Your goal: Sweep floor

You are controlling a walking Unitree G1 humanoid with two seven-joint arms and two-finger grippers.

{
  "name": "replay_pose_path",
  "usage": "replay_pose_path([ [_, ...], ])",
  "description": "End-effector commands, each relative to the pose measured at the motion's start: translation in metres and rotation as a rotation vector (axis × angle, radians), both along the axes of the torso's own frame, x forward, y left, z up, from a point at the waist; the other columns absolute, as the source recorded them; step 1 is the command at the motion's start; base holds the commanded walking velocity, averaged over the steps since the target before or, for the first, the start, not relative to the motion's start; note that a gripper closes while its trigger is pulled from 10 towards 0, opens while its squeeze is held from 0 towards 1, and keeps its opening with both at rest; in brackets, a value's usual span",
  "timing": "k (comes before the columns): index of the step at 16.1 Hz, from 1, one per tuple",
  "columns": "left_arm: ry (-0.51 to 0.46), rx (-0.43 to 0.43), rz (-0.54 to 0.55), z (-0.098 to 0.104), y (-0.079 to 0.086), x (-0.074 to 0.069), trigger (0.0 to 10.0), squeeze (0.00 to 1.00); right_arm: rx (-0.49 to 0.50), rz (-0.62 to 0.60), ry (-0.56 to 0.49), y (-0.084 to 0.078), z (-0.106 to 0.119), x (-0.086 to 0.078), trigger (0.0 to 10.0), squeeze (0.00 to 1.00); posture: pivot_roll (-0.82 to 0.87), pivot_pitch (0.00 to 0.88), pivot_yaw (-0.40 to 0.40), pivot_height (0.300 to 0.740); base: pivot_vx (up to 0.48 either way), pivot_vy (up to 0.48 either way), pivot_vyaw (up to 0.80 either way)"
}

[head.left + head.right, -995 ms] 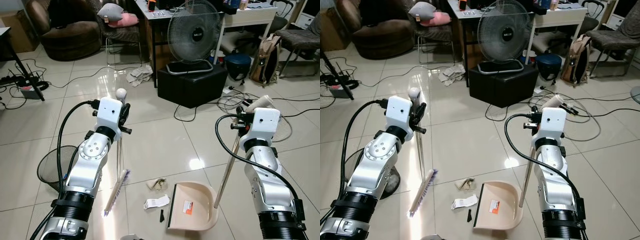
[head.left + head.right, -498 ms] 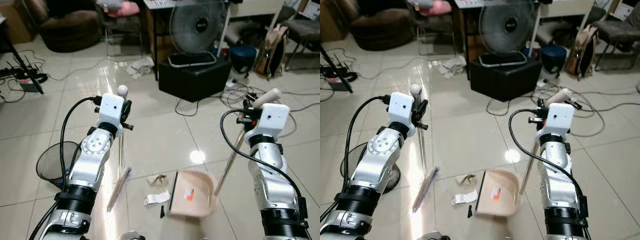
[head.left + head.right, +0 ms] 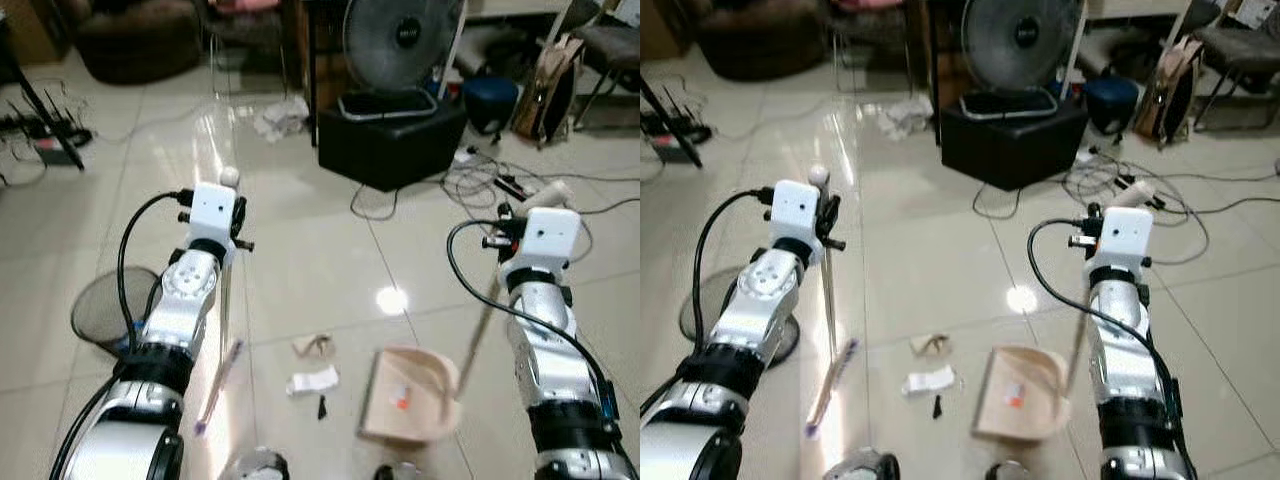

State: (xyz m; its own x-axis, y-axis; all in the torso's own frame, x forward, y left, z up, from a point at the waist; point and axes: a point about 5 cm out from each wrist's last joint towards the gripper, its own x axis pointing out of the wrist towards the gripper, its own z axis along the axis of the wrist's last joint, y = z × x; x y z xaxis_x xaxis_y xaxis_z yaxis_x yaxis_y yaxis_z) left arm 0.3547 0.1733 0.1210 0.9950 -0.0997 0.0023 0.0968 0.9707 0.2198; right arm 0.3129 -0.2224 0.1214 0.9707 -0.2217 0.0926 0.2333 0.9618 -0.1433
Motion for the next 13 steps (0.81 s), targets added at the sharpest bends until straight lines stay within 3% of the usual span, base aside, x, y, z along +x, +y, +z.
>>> replay_pose_path([
  [1, -0.099, -0.013, -0.015, 0.018, -0.001, 0.007, 10.0, 0.00, -0.049, 0.013, -0.065, 0.001, 0.014, 0.007, 10.0, 0.00, 0.05, 0.168, 0.009, 0.740, 0.000, 0.000, 0.00],
  [3, -0.094, -0.029, -0.007, 0.016, -0.001, 0.010, 10.0, 0.00, -0.131, 0.037, -0.048, 0.005, 0.011, 0.012, 10.0, 0.00, 0.04, 0.204, 0.027, 0.740, 0.000, 0.000, 0.00],
  [5, -0.129, -0.001, -0.041, 0.014, -0.007, 0.009, 10.0, 0.00, -0.144, 0.032, -0.054, 0.005, 0.008, 0.012, 10.0, 0.00, 0.03, 0.244, 0.050, 0.740, 0.000, 0.000, 0.00],
  [10, -0.163, 0.016, -0.094, 0.004, -0.020, 0.001, 10.0, 0.00, -0.210, 0.051, -0.135, 0.002, 0.011, 0.011, 10.0, 0.00, 0.05, 0.303, 0.082, 0.740, 0.000, 0.000, 0.00],
  [13, -0.171, -0.015, -0.108, 0.003, -0.023, 0.001, 10.0, 0.00, -0.240, 0.107, -0.202, 0.014, 0.018, 0.015, 10.0, 0.00, 0.06, 0.335, 0.083, 0.740, 0.000, 0.000, 0.00],
])
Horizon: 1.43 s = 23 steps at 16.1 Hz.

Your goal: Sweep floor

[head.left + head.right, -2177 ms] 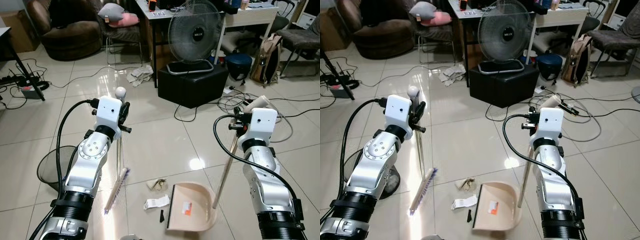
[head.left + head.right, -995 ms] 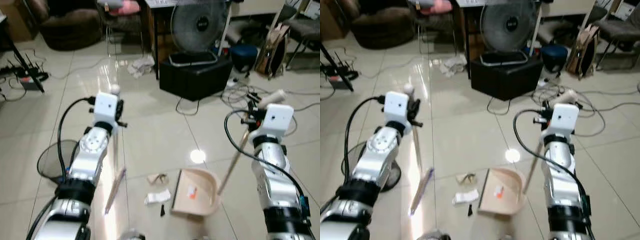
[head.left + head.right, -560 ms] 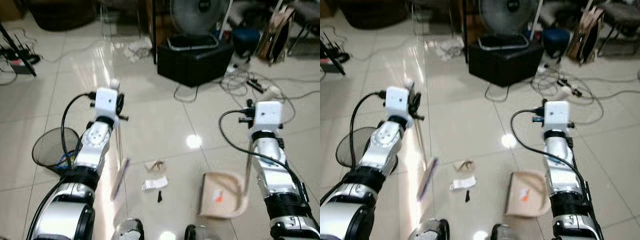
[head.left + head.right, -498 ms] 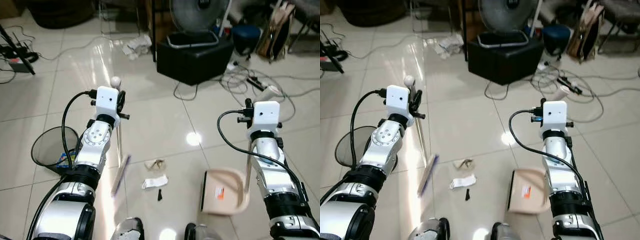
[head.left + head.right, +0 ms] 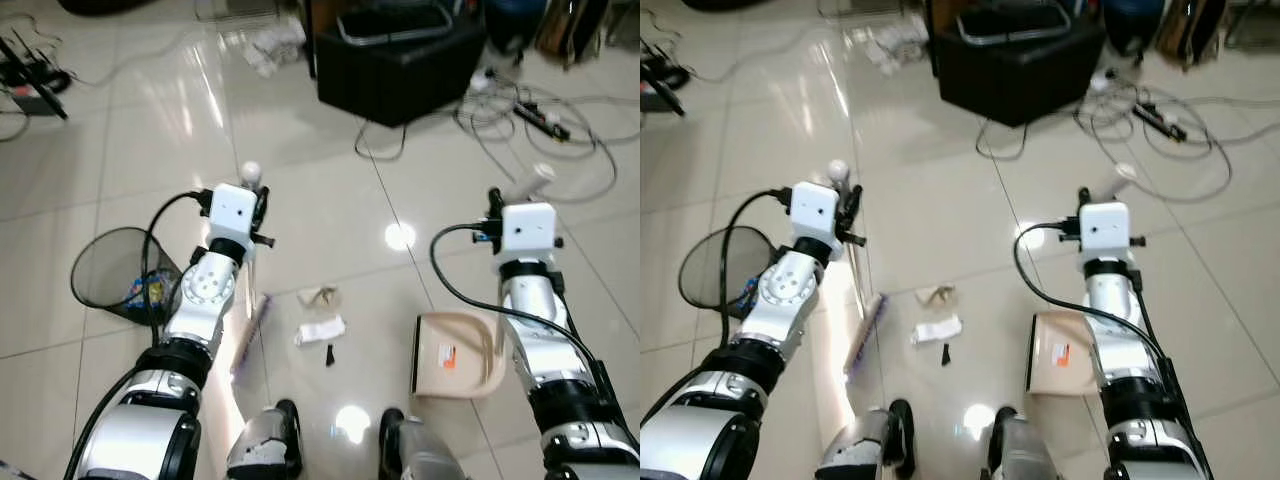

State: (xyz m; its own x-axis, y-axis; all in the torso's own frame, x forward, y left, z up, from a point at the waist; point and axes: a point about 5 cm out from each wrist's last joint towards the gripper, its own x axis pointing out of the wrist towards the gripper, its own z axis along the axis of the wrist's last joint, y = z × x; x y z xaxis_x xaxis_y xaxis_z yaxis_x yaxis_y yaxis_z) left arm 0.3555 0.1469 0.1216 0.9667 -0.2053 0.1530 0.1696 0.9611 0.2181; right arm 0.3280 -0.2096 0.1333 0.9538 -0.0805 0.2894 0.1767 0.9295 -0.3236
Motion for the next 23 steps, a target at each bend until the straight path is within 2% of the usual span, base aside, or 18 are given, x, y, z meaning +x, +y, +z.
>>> replay_pose_path([
  [1, -0.030, -0.007, -0.013, 0.003, 0.001, -0.001, 10.0, 0.00, -0.020, 0.047, -0.087, 0.009, 0.011, 0.001, 10.0, 0.00, 0.07, 0.338, 0.088, 0.740, 0.000, 0.000, 0.00],
  [2, -0.035, -0.011, -0.018, 0.003, 0.000, -0.002, 10.0, 0.00, -0.022, 0.058, -0.106, 0.011, 0.013, 0.001, 10.0, 0.00, 0.07, 0.339, 0.089, 0.740, 0.000, 0.000, 0.00],
  [3, -0.043, -0.020, -0.018, 0.005, -0.002, 0.000, 10.0, 0.00, -0.015, 0.086, -0.122, 0.021, 0.012, 0.003, 10.0, 0.00, 0.08, 0.348, 0.094, 0.740, 0.000, 0.000, 0.00],
  [5, -0.040, -0.014, -0.022, 0.005, -0.004, 0.001, 10.0, 0.00, -0.015, 0.105, -0.118, 0.027, 0.008, 0.003, 10.0, 0.00, 0.10, 0.355, 0.100, 0.740, 0.000, 0.000, 0.00],
  [8, -0.040, -0.012, -0.011, 0.002, -0.004, -0.001, 10.0, 0.00, 0.002, 0.138, -0.123, 0.039, -0.003, -0.003, 10.0, 0.00, 0.12, 0.347, 0.104, 0.740, 0.000, 0.000, 0.00],
  [10, -0.040, -0.046, 0.025, 0.002, -0.004, -0.001, 10.0, 0.00, 0.041, 0.139, -0.133, 0.050, -0.011, -0.007, 10.0, 0.00, 0.15, 0.331, 0.105, 0.740, 0.000, 0.000, 0.00],
  [12, -0.041, -0.087, 0.038, 0.006, -0.007, 0.002, 10.0, 0.00, 0.104, 0.179, -0.143, 0.072, -0.013, -0.006, 10.0, 0.00, 0.16, 0.353, 0.110, 0.740, 0.000, 0.000, 0.00],
  [14, -0.038, -0.105, 0.028, 0.008, -0.010, 0.003, 10.0, 0.00, 0.111, 0.201, -0.150, 0.081, -0.012, -0.005, 10.0, 0.00, 0.16, 0.348, 0.112, 0.740, 0.000, 0.000, 0.00],
  [15, -0.013, -0.139, 0.008, 0.006, -0.018, 0.004, 10.0, 0.00, 0.115, 0.207, -0.157, 0.088, -0.012, -0.003, 10.0, 0.00, 0.16, 0.346, 0.113, 0.740, 0.000, 0.000, 0.00],
  [19, 0.039, -0.183, -0.023, 0.005, -0.033, 0.007, 10.0, 0.00, 0.077, 0.234, -0.110, 0.099, -0.019, 0.000, 10.0, 0.00, 0.17, 0.359, 0.126, 0.740, 0.000, 0.000, 0.00],
  [23, 0.073, -0.227, -0.056, 0.003, -0.046, 0.007, 10.0, 0.00, 0.038, 0.216, -0.058, 0.098, -0.029, -0.001, 10.0, 0.00, 0.17, 0.368, 0.133, 0.740, 0.000, 0.000, 0.00],
])
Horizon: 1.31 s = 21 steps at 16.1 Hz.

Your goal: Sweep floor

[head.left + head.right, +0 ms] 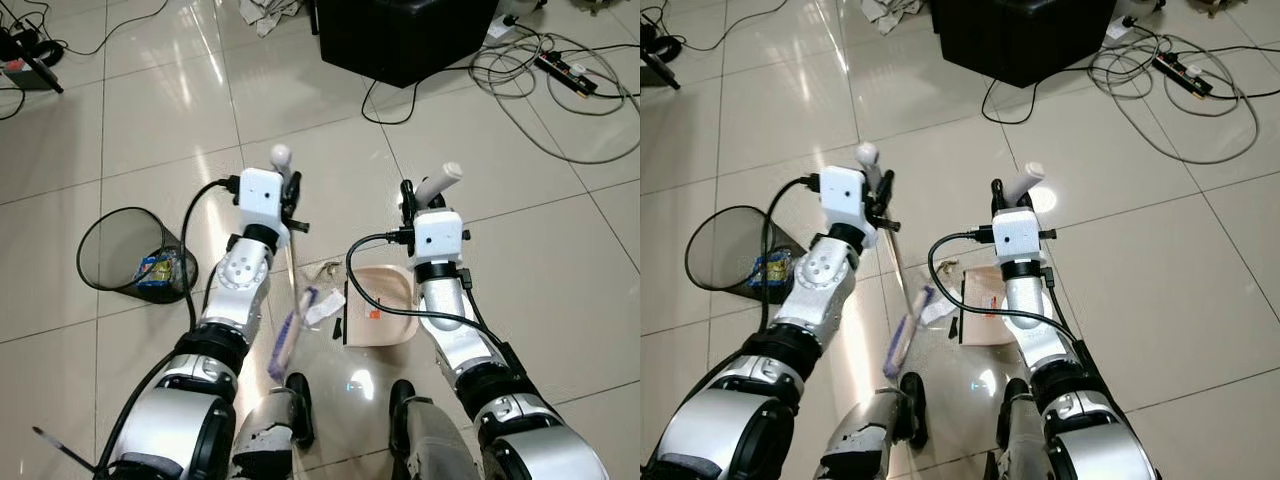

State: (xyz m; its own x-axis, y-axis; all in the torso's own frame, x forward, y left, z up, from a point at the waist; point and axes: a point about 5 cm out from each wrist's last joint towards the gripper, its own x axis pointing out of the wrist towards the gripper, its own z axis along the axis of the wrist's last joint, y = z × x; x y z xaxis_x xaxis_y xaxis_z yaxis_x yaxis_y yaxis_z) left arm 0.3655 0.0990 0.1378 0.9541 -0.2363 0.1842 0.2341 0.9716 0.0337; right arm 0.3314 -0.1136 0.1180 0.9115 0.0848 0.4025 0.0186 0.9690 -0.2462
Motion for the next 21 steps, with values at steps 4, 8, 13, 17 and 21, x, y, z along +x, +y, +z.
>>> replay_pose_path([
  [4, 0.042, -0.168, 0.083, 0.003, 0.004, 0.004, 10.0, 0.00, -0.032, 0.021, 0.095, 0.005, -0.026, -0.013, 10.0, 0.00, 0.15, 0.358, 0.117, 0.740, 0.000, 0.000, 0.00],
  [8, 0.063, -0.335, -0.035, 0.019, -0.010, 0.010, 10.0, 0.00, -0.011, 0.007, 0.104, 0.003, -0.027, -0.012, 10.0, 0.00, 0.14, 0.333, 0.117, 0.740, 0.000, 0.000, 0.00],
  [13, -0.017, -0.263, -0.219, 0.039, -0.022, 0.008, 10.0, 0.00, -0.003, 0.024, 0.082, 0.002, -0.020, -0.008, 10.0, 0.00, 0.13, 0.316, 0.113, 0.740, 0.000, 0.000, 0.00],
  [17, -0.169, -0.097, -0.328, 0.071, 0.001, 0.008, 10.0, 0.00, 0.001, 0.032, 0.051, -0.013, -0.019, -0.014, 10.0, 0.00, 0.12, 0.302, 0.112, 0.740, 0.000, 0.000, 0.00],
  [21, -0.211, -0.025, -0.280, 0.089, 0.050, 0.007, 10.0, 0.00, 0.078, -0.007, 0.013, -0.033, -0.016, -0.027, 10.0, 0.00, 0.12, 0.267, 0.101, 0.740, 0.000, 0.000, 0.00],
])
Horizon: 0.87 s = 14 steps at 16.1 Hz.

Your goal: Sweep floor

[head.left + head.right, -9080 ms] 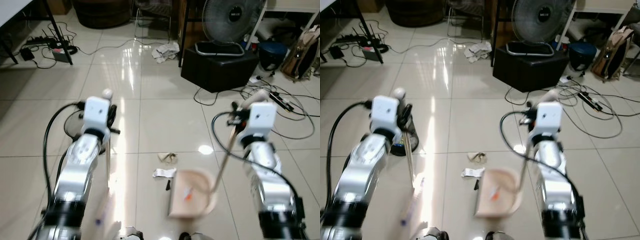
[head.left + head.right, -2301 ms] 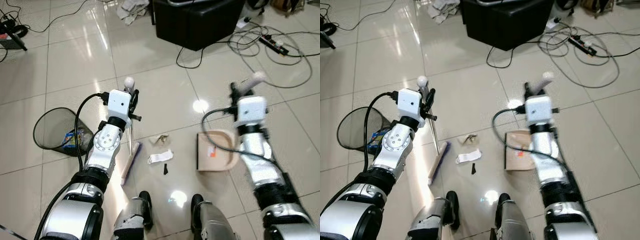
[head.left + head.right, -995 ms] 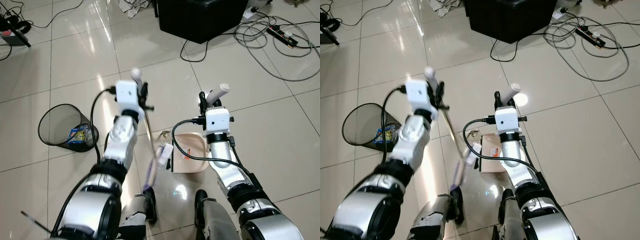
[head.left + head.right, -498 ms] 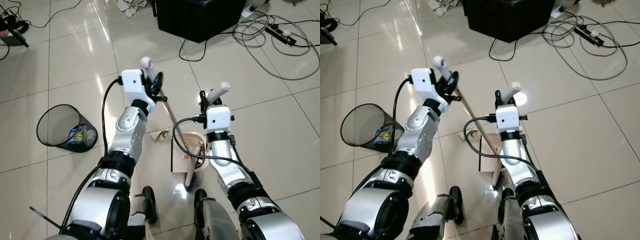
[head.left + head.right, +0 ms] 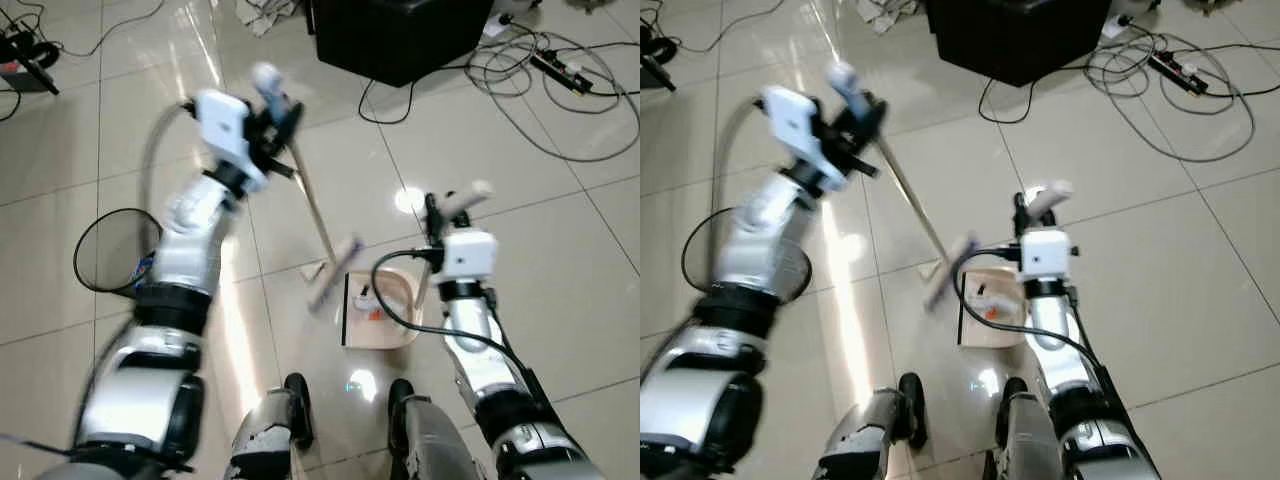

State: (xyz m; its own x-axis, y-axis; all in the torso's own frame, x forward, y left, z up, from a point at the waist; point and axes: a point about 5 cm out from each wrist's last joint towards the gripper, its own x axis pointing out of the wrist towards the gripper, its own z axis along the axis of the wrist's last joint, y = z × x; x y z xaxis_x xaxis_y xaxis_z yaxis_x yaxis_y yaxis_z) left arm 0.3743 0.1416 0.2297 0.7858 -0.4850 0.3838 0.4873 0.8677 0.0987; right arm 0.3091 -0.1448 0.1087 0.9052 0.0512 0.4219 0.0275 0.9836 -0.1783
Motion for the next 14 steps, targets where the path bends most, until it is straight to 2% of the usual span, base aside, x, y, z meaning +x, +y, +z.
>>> replay_pose_path([
  [1, 0.024, -0.009, 0.034, -0.006, 0.018, -0.004, 10.0, 0.00, 0.014, -0.004, 0.021, -0.004, -0.006, -0.008, 10.0, 0.00, 0.11, 0.267, 0.101, 0.740, 0.000, 0.000, 0.00],
  [3, 0.078, -0.010, 0.113, -0.023, 0.047, -0.014, 10.0, 0.00, 0.041, -0.017, -0.007, -0.011, 0.000, -0.015, 10.0, 0.00, 0.10, 0.224, 0.099, 0.740, 0.000, 0.000, 0.00],
  [4, 0.100, 0.008, 0.136, -0.031, 0.055, -0.019, 10.0, 0.00, 0.052, -0.025, -0.023, -0.014, 0.004, -0.016, 10.0, 0.00, 0.10, 0.205, 0.095, 0.740, 0.000, 0.000, 0.00],
  [5, 0.134, 0.044, 0.214, -0.045, 0.074, -0.027, 10.0, 0.00, 0.062, -0.034, -0.057, -0.019, 0.016, -0.015, 10.0, 0.00, 0.08, 0.195, 0.095, 0.740, 0.000, 0.000, 0.00],
  [6, 0.144, 0.045, 0.244, -0.049, 0.080, -0.028, 10.0, 0.00, 0.065, -0.036, -0.068, -0.020, 0.020, -0.014, 10.0, 0.00, 0.08, 0.193, 0.095, 0.740, 0.000, 0.000, 0.00],
  [7, 0.158, 0.077, 0.321, -0.055, 0.094, -0.033, 10.0, 0.00, 0.063, -0.033, -0.097, -0.022, 0.031, -0.012, 10.0, 0.00, 0.07, 0.177, 0.094, 0.740, 0.000, 0.000, 0.00],
  [8, 0.166, 0.086, 0.343, -0.057, 0.099, -0.035, 10.0, 0.00, 0.064, -0.031, -0.107, -0.023, 0.036, -0.011, 10.0, 0.00, 0.06, 0.171, 0.095, 0.740, 0.000, 0.000, 0.00],
  [9, 0.204, 0.130, 0.374, -0.065, 0.106, -0.041, 10.0, 0.00, 0.071, -0.025, -0.136, -0.026, 0.048, -0.012, 10.0, 0.00, 0.06, 0.154, 0.099, 0.740, 0.000, 0.000, 0.00],
  [11, 0.234, 0.172, 0.407, -0.072, 0.109, -0.046, 10.0, 0.00, 0.082, -0.007, -0.145, -0.028, 0.060, -0.010, 10.0, 0.00, 0.05, 0.152, 0.100, 0.740, 0.000, 0.000, 0.00],
  [12, 0.287, 0.174, 0.417, -0.085, 0.109, -0.053, 10.0, 0.00, 0.126, 0.012, -0.124, -0.030, 0.073, -0.007, 10.0, 0.00, 0.04, 0.145, 0.096, 0.740, 0.000, 0.000, 0.00],
  [14, 0.298, 0.166, 0.420, -0.094, 0.105, -0.062, 10.0, 0.00, 0.242, 0.014, -0.091, -0.033, 0.086, -0.004, 10.0, 0.00, 0.03, 0.127, 0.093, 0.740, 0.000, 0.000, 0.00],
])
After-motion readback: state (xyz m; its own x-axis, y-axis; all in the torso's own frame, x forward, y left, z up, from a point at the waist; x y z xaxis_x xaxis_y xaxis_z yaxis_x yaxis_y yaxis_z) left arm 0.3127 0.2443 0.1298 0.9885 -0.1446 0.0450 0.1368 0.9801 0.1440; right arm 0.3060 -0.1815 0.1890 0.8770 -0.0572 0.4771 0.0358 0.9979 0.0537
